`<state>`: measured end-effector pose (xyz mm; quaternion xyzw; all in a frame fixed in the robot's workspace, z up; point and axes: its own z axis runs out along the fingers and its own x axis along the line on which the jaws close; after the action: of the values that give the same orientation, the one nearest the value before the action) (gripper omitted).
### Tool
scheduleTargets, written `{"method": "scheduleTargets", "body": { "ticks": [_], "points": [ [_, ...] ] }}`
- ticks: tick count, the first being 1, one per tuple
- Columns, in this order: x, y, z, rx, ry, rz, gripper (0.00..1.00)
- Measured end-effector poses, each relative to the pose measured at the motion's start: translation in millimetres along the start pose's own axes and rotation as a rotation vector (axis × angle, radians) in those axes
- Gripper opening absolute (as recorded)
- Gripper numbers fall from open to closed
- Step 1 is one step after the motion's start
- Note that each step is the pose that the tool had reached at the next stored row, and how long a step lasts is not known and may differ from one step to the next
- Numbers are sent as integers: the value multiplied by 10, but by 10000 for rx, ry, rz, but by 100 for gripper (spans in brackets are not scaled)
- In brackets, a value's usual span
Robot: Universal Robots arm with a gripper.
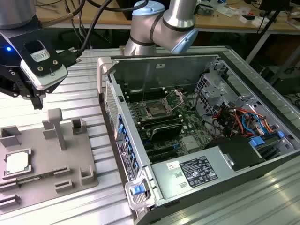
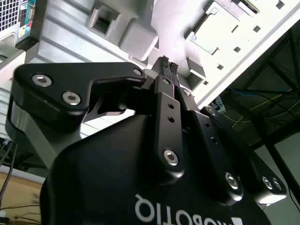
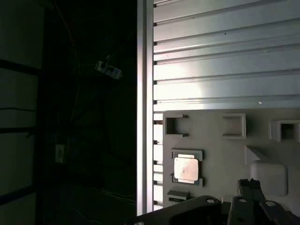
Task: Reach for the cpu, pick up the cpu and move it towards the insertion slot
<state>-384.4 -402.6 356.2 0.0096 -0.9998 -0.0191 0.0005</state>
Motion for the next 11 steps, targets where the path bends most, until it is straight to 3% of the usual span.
{"method": "scheduleTargets", "body": {
  "ticks": [5, 9, 11],
  "points": [
    [11, 0, 0, 0, 0, 0, 11],
    [91, 2, 1, 0, 0, 0, 11],
    [333, 1, 13, 1, 15, 0, 11]
  ]
}}
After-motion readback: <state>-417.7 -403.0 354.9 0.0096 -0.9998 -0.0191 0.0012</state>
